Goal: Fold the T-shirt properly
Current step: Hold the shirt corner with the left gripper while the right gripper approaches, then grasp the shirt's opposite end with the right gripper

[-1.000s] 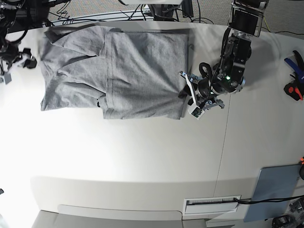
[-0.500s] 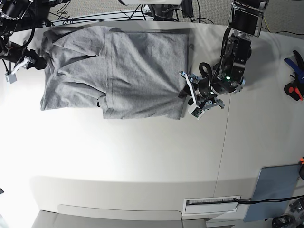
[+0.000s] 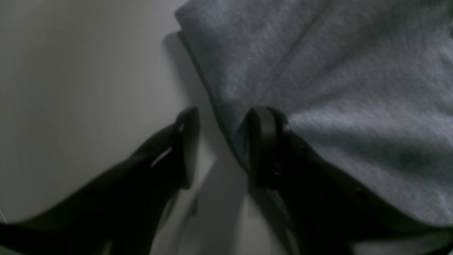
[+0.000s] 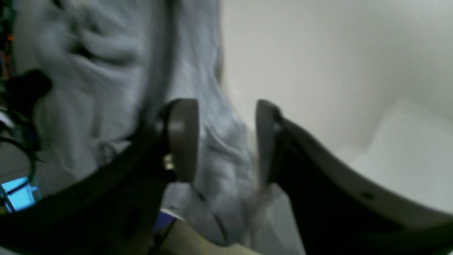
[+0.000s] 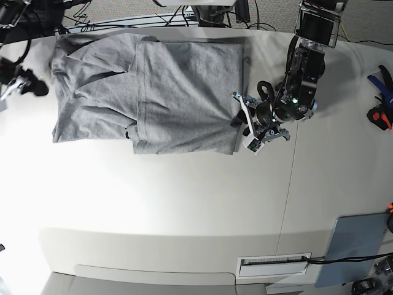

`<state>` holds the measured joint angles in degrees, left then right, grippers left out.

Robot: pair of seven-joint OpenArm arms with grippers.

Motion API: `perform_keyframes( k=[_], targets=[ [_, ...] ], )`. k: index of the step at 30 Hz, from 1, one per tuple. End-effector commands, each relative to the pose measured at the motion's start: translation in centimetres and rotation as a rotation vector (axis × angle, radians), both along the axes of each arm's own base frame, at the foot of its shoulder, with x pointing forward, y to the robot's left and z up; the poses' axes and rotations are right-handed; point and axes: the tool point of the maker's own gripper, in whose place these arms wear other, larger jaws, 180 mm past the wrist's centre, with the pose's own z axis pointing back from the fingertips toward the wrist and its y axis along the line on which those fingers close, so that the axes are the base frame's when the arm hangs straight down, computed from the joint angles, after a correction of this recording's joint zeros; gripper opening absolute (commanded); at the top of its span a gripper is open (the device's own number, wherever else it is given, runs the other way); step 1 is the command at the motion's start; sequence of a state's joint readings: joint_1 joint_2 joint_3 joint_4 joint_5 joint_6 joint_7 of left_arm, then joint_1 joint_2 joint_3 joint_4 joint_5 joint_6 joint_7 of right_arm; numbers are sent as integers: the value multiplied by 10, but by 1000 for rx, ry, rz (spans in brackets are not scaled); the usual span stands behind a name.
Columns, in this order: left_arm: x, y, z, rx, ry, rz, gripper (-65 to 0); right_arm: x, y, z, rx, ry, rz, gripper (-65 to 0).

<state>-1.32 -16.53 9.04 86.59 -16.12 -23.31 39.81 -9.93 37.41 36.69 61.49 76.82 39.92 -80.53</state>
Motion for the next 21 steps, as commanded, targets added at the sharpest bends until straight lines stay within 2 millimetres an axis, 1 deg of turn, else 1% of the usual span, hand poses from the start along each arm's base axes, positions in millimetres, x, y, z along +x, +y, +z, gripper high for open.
perform_keyframes(
  k=[1,2,4,6,9,10,13,17,21],
  targets=[
    [10,0,11,-14,-37,6,-420,13,-10,24,-14,-69,-1,-379],
    [10,0,11,-15,-37,5,-420,15,-11,27,-9,-81,-2,-378],
    [10,0,11,-14,-37,6,-420,16,-11,28,-7,-85,-2,-367],
    [10,0,11,-14,-37,6,-420,15,-9,27,-3,-84,-3,-346],
    [10,0,11,-14,-37,6,-420,15,-6,24,2,-77,2,-295],
    [10,0,11,-15,-37,6,-420,14,-5,23,1,-70,10,-293],
    [10,0,11,-14,-37,6,-420,11,6,10,0,-22,52,-293],
    [10,0,11,-14,-36,6,-420,0,28,-17,-12,82,144,-293],
    [7,0,10,-14,-31,6,-420,9,45,-28,-4,62,164,-294]
  ],
)
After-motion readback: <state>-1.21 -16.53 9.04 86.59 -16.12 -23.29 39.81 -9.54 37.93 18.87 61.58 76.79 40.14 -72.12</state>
